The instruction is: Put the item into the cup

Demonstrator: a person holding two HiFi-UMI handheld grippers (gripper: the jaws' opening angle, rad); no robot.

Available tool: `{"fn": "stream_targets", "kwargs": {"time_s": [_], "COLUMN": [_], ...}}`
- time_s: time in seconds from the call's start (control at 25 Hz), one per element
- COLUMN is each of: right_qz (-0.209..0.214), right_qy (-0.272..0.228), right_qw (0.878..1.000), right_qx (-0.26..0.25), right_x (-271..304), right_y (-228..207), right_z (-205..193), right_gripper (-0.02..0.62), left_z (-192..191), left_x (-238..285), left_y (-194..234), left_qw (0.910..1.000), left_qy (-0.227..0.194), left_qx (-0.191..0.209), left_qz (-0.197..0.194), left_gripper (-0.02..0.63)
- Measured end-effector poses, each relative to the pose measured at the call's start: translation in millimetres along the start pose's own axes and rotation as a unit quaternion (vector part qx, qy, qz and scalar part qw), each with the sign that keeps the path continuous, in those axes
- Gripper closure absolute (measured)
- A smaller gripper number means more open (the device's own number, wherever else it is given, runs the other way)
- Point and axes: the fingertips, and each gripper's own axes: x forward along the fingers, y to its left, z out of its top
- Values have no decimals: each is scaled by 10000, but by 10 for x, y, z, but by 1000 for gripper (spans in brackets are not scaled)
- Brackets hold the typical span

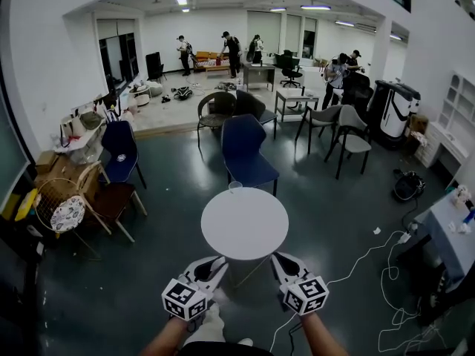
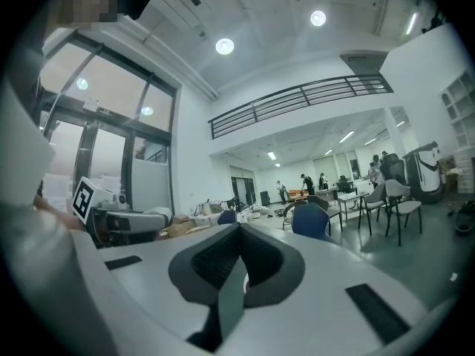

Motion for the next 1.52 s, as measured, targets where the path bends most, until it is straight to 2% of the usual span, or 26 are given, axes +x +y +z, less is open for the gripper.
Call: {"fn": "stream_targets", "kwargs": {"time_s": [0.24,0.6,1.2,1.52], "right_qz": [-62,-113,34,17], "right_qy": [-89,-69,42,67], "right_qw": [9999,9999,10000,10000], "right_qx": [-24,-8,-45,-46], "right_x": [-77,134,1030,1660], "right_y": [-48,-81,-124,-371], "right_z": [6,24,50,77], "right_gripper": [578,578,578,578], "left_z": [16,-16,91,128], "left_x": [44,136,291,613], "left_y": [-87,99,927,1519], "left_qw": [9999,9998,10000,10000], "left_qy": [-20,21,-42,-52], "left_qx": [87,72,8,-24], "left_qz": [-68,-181,-37,-17], "left_gripper": [517,517,517,517]}}
